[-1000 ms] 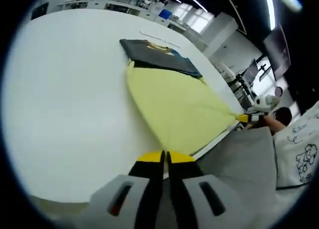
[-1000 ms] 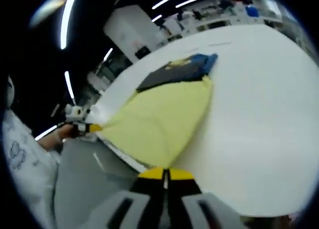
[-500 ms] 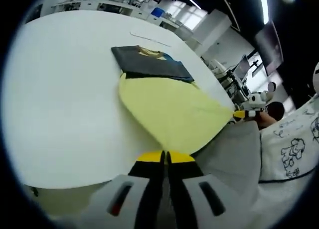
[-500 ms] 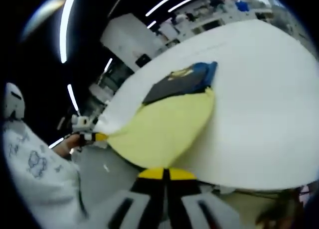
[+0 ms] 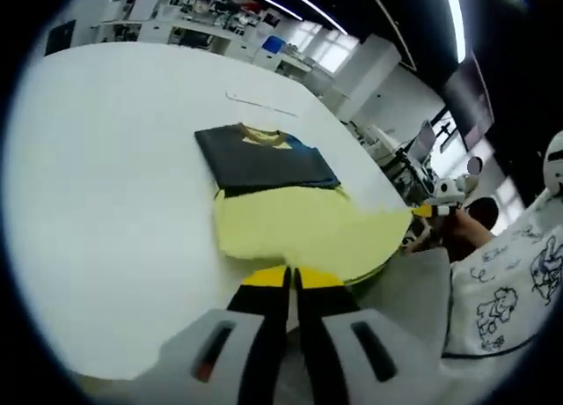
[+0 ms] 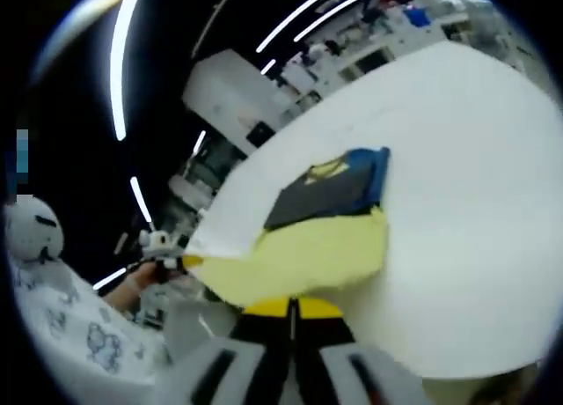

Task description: Fold the garment on the visible template until the final outline fits inside the template.

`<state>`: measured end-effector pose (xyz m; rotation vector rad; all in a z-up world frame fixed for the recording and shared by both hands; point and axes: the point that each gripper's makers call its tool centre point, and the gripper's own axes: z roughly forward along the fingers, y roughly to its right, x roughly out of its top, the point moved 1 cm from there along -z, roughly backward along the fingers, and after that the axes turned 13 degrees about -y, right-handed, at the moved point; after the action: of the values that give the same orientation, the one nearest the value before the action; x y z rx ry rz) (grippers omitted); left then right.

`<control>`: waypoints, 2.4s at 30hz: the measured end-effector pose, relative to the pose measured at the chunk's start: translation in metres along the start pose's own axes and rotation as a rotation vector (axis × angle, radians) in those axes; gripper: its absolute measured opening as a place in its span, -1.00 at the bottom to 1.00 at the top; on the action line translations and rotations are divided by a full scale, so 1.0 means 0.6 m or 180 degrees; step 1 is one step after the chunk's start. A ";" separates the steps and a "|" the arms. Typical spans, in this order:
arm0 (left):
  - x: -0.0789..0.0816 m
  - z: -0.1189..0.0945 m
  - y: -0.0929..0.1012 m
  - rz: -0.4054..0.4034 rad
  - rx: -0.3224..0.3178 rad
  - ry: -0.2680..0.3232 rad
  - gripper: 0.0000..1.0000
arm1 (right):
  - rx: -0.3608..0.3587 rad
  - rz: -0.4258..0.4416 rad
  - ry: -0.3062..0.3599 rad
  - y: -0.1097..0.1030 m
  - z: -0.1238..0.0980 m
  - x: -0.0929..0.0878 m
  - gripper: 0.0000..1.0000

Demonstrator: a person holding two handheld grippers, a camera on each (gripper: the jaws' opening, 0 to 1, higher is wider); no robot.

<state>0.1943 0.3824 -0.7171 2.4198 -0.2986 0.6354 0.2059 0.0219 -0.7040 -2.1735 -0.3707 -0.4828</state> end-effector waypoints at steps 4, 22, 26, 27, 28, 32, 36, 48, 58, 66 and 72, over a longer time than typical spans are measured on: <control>0.057 0.002 -0.009 0.0093 -0.0019 0.0112 -1.00 | 0.0063 -0.0097 0.0080 -0.009 0.006 0.055 -1.00; 0.256 0.087 -0.094 -0.0078 0.0005 0.0545 -1.00 | -0.0264 -0.0442 0.0320 0.099 0.058 0.303 -1.00; 0.282 0.111 -0.112 -0.0205 0.0023 0.0613 -1.00 | -0.0328 -0.0395 0.0406 0.134 0.076 0.346 -1.00; 0.287 0.115 -0.120 -0.0256 0.0029 0.0622 -1.00 | -0.0357 -0.0397 0.0436 0.147 0.082 0.360 -1.00; 0.294 0.124 -0.127 -0.0292 0.0012 0.0630 -1.00 | -0.0376 -0.0345 0.0456 0.158 0.086 0.369 -1.00; 0.319 0.149 -0.169 -0.0518 0.0023 0.0695 -1.00 | -0.0423 -0.0205 0.0485 0.193 0.111 0.396 -1.00; 0.329 0.173 -0.194 -0.0695 0.0029 0.0716 -1.00 | -0.0489 -0.0131 0.0450 0.225 0.142 0.408 -1.00; 0.322 0.244 -0.247 -0.0926 0.0195 0.0589 -1.00 | -0.0693 0.0112 0.0248 0.299 0.208 0.387 -1.00; 0.303 0.270 -0.276 -0.0874 0.0318 0.0448 -1.00 | -0.0730 0.0184 0.0215 0.318 0.224 0.379 -1.00; 0.301 0.270 -0.275 -0.0638 0.0199 0.0452 -0.95 | -0.0683 -0.0147 0.0137 0.312 0.231 0.365 -1.00; 0.300 0.267 -0.252 -0.0360 0.0002 0.0434 -0.51 | -0.0599 -0.0375 0.0043 0.296 0.236 0.349 -0.56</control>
<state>0.4617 0.3925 -0.8139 2.3613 -0.1046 0.7448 0.4954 0.0504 -0.8082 -2.3376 -0.4640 -0.6191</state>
